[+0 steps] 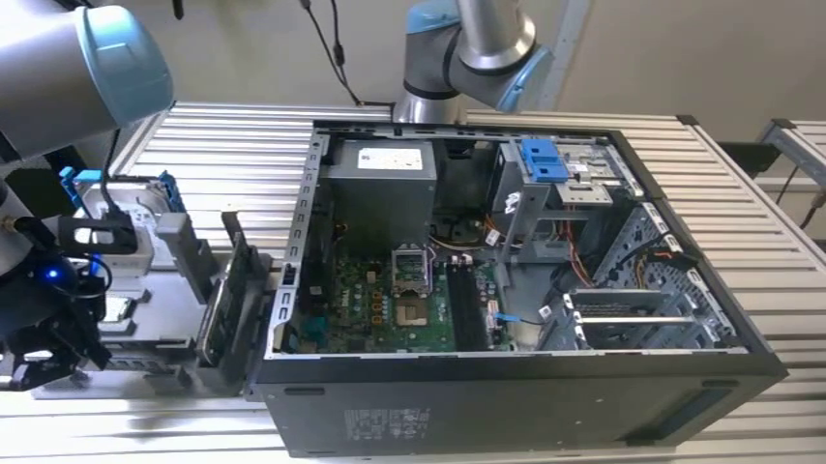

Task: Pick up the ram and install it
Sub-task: 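Pick up the ram and move it above insertion slot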

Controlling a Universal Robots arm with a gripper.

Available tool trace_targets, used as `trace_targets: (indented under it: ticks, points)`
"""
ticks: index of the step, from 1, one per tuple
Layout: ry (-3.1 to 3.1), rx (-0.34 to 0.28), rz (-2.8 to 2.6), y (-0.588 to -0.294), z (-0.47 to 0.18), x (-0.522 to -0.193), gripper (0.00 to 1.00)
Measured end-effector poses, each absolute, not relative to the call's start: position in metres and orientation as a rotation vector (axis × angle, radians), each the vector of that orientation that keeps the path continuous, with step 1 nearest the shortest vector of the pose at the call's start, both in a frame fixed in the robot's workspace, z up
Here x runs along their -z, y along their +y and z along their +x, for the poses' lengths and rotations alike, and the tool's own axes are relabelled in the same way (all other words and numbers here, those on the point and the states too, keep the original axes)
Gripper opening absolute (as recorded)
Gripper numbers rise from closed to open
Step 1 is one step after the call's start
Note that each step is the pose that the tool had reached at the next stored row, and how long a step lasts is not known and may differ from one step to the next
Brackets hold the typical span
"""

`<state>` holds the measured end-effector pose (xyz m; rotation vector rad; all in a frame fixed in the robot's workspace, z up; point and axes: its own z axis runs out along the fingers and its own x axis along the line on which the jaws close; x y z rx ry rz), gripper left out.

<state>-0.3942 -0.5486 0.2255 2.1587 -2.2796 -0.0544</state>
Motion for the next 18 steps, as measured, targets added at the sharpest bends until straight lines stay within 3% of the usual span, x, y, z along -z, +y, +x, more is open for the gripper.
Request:
trace_targets:
  ticks: [18]
  points:
    - [-2.280, 0.054, 2.159, -0.549, -0.394, -0.244, 0.14]
